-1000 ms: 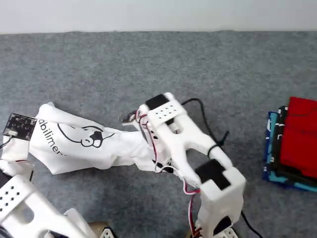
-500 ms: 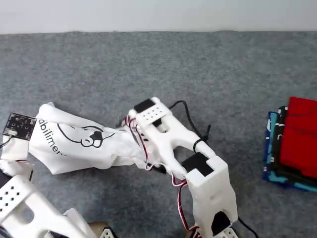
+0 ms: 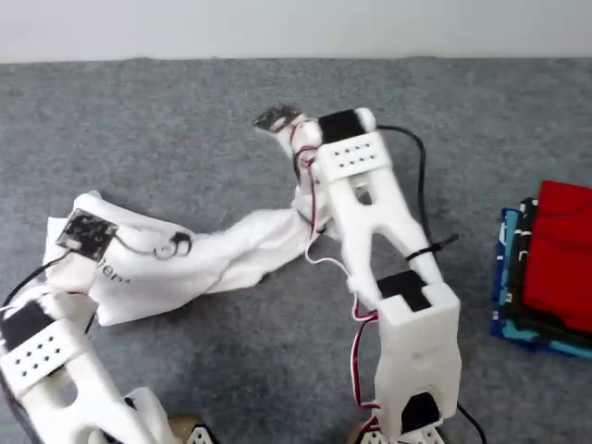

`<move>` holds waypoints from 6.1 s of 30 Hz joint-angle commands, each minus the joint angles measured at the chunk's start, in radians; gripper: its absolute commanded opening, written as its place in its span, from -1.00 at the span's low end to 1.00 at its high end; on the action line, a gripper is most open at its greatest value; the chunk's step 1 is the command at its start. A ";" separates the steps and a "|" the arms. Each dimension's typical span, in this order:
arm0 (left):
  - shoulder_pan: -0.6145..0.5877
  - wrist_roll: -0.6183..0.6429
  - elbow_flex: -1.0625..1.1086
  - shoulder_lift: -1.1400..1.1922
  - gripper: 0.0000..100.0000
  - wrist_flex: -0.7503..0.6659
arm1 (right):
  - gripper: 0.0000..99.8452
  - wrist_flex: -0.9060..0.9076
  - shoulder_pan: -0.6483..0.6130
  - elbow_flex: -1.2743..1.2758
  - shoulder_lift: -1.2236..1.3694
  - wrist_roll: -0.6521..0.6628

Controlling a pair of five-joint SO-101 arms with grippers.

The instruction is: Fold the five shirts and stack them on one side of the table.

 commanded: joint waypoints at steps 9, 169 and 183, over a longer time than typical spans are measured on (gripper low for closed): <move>0.117 0.137 -0.415 0.638 -0.96 0.049 | -0.98 0.042 0.028 -0.051 -0.133 0.009; 0.288 0.315 -1.110 -0.087 -0.97 0.393 | -0.98 -0.076 0.160 -0.491 -0.707 0.176; 0.520 0.344 -1.113 -0.222 -0.97 0.290 | -0.98 -0.104 0.191 -0.916 -0.722 0.532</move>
